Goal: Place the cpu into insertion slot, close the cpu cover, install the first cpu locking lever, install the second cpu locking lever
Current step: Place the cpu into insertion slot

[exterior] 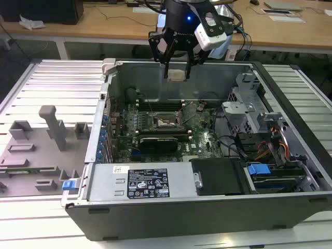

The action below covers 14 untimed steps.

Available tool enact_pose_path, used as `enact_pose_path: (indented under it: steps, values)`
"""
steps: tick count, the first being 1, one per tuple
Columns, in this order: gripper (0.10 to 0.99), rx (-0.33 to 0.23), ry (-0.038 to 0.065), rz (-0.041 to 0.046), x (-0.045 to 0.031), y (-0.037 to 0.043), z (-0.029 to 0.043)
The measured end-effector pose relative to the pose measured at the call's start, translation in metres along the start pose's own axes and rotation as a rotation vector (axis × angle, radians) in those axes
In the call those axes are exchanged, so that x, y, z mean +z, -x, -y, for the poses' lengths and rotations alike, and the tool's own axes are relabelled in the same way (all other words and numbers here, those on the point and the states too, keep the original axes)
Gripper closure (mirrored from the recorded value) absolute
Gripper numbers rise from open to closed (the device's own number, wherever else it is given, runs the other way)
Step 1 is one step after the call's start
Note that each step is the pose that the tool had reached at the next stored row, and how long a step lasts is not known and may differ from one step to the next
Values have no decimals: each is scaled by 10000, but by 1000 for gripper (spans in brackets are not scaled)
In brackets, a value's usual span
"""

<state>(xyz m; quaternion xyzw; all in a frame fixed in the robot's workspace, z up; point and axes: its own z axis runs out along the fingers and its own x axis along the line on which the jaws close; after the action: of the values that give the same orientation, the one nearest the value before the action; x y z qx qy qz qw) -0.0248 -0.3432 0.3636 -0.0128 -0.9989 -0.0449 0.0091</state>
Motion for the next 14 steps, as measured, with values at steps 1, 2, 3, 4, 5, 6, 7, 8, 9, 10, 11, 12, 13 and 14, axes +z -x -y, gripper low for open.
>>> enact_pose_path:
  steps: [1, 2, 3, 4, 5, 6, 7, 8, 9, 10, 11, 12, 13, 14]
  values:
    - [545, 0, 0, 0, 0, 0, 0]
    - [545, 0, -1, 0, 0, 0, 0]
    - [545, 0, 0, 0, 0, 0, 0]
    - [545, 0, 0, 0, 2, 0, 0]
    - [545, 0, -1, 0, 10, 0, 0]
    - [545, 0, -3, 1, 20, 0, 2]
    - [545, 0, -7, 0, 32, 1, 3]
    - [545, 0, -14, -1, 39, 1, 3]
    - [545, 1, -21, 0, 45, 1, 4]
    - [545, 1, -34, 0, 55, 1, 5]
    - [545, 1, -46, 1, 61, 1, 5]
    - [545, 1, -60, 0, 68, 1, 6]
    - [545, 1, -73, 2, 74, 1, 6]
    - [545, 2, -88, 2, 81, 1, 7]
